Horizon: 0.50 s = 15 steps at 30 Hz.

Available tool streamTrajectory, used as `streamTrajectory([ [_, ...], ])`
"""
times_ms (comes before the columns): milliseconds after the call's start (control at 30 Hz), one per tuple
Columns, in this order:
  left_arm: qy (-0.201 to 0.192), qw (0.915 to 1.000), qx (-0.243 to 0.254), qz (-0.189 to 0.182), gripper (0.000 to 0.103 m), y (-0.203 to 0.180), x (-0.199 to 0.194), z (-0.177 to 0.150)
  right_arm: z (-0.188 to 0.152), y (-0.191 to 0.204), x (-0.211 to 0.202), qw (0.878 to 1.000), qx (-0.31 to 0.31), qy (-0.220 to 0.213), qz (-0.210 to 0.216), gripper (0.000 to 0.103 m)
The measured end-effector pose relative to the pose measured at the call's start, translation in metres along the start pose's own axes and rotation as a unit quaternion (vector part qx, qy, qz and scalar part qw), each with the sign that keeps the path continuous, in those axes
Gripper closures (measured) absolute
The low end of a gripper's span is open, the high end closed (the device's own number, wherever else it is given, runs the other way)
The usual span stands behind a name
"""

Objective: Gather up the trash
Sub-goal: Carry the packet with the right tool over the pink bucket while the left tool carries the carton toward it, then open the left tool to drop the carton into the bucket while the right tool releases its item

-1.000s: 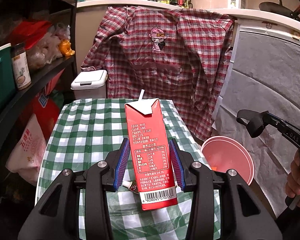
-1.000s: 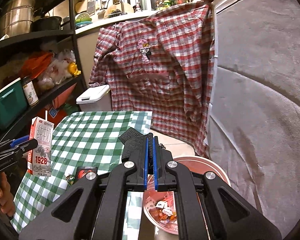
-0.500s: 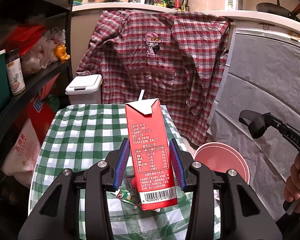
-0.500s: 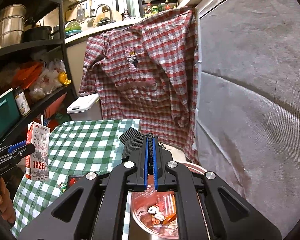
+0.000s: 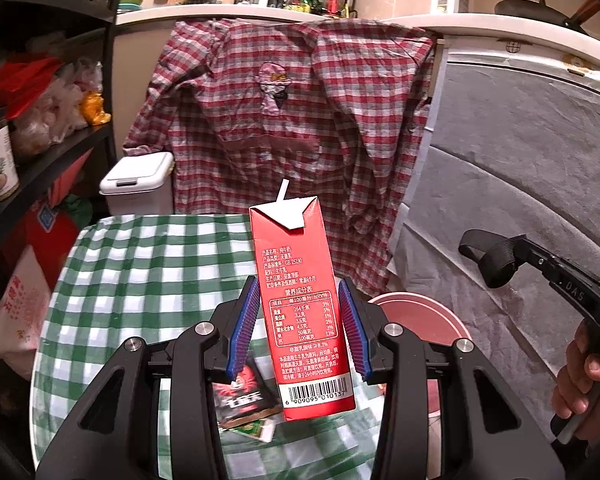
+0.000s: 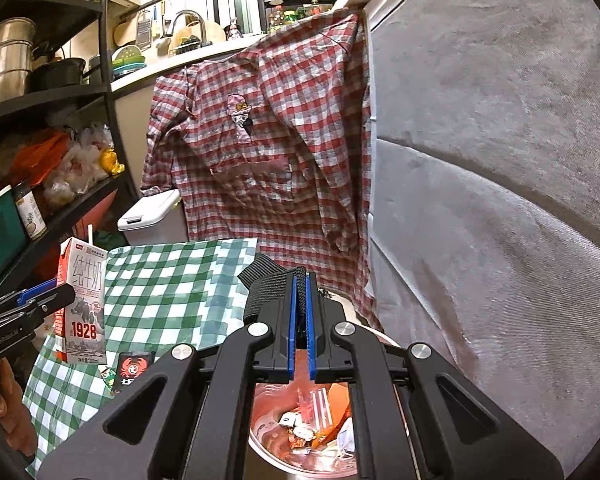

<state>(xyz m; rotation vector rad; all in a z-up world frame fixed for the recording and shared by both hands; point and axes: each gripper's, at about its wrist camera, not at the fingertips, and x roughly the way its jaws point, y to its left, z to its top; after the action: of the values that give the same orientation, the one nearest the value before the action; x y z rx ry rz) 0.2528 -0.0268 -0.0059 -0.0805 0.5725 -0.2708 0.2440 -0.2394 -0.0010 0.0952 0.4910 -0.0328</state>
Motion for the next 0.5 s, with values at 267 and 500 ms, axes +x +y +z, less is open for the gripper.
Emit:
streamTrajectory([
  [267, 0.011, 0.9993, 0.013, -0.033, 0.062, -0.034, 0.023, -0.001, -0.001, -0.009, 0.002, 1.0, -0.005, 0.001, -0.015, 0.098],
  [500, 0.023, 0.9977, 0.03, -0.057, 0.062, -0.06, 0.043, -0.004, -0.003, -0.02, 0.01, 1.0, -0.007, 0.012, -0.028, 0.098],
])
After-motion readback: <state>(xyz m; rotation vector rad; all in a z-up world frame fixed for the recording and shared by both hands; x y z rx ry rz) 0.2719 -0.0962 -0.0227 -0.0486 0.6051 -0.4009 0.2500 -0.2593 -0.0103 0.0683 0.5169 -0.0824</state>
